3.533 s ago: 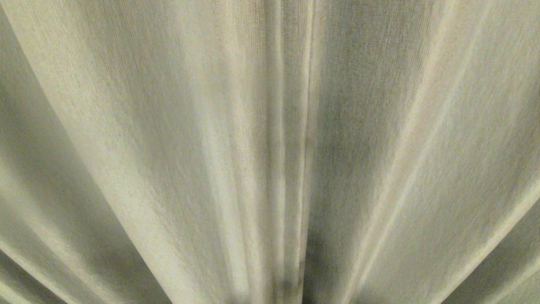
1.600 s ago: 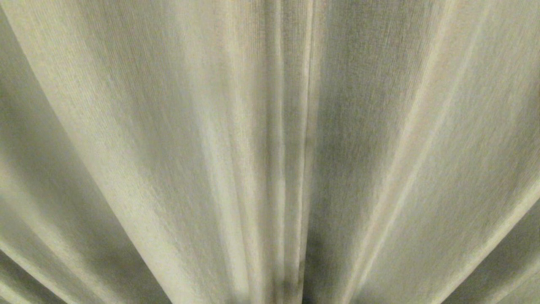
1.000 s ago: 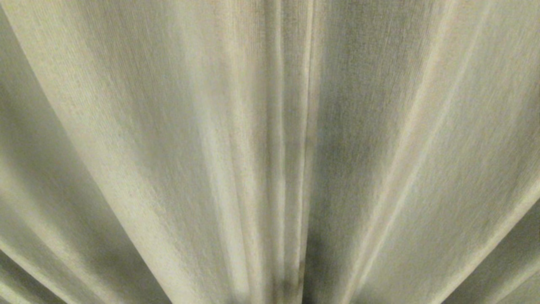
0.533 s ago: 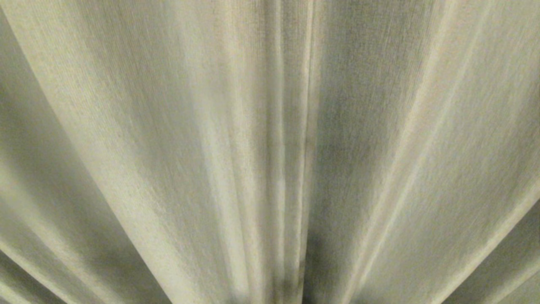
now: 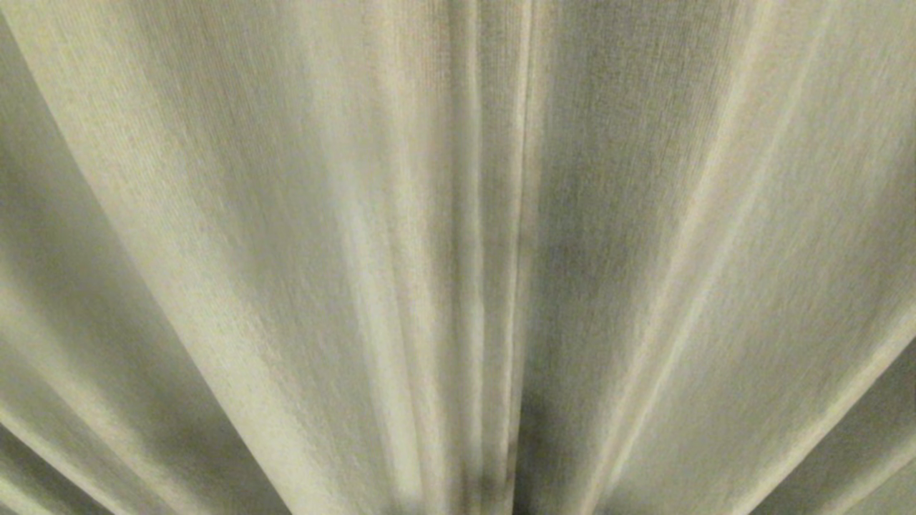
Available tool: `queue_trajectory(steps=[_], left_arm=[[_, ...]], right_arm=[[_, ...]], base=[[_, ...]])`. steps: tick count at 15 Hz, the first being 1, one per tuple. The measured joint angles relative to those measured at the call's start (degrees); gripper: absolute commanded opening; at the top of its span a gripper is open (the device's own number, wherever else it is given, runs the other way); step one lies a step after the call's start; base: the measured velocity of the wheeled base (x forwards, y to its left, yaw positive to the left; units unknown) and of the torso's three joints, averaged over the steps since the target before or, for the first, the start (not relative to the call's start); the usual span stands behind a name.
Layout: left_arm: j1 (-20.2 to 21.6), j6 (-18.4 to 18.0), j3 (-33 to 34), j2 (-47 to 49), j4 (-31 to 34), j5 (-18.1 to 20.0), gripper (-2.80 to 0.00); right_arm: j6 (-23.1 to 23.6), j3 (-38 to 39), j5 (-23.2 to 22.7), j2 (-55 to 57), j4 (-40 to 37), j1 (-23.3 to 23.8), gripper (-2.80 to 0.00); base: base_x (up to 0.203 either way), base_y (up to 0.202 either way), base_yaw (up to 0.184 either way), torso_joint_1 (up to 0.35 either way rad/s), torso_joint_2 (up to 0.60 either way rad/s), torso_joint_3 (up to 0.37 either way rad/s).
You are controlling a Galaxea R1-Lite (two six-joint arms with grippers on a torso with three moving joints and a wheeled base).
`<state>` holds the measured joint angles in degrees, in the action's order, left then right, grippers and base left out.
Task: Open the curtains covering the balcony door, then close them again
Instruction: Pull the outer curtains open on both sides
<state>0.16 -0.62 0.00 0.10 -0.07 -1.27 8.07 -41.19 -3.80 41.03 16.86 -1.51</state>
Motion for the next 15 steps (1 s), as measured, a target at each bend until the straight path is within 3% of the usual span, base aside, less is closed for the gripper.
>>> queue_trajectory(steps=[11,15], left_arm=[[0.00,0.02,0.00,0.00,0.00,-0.05,-2.80],[0.00,0.01,0.00,0.00,0.00,-0.02,-2.80]], right_arm=[[-1.10,-7.83,0.23,15.81,12.68,-1.45,0.00],[-0.99,-10.93,0.28,20.44,13.26,-0.90,0.00]], base=[[0.000,0.000,0.000,0.000,0.00,0.000],[0.000,0.000,0.000,0.000,0.00,0.000]])
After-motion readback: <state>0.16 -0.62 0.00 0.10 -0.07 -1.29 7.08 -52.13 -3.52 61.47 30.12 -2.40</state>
